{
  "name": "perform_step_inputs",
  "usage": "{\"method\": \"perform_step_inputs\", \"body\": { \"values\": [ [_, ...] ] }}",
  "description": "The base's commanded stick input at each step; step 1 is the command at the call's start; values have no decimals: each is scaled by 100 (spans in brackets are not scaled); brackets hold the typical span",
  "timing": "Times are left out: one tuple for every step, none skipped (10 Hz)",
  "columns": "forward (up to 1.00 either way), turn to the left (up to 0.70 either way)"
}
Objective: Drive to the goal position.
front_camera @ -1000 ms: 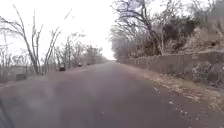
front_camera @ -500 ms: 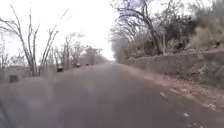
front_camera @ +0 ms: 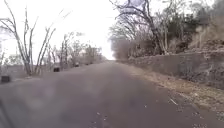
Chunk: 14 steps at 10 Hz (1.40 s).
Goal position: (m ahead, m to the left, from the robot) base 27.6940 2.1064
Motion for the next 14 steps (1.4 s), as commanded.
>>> {"method": "perform_step_inputs", "body": {
  "values": [
    [70, 0],
    [70, 0],
    [70, 0],
    [70, 0],
    [70, 0],
    [70, 0],
    [70, 0],
    [70, 0],
    [70, 0],
    [70, 0],
    [70, 0],
    [70, 0],
    [70, 0],
    [70, 0]
  ]
}}
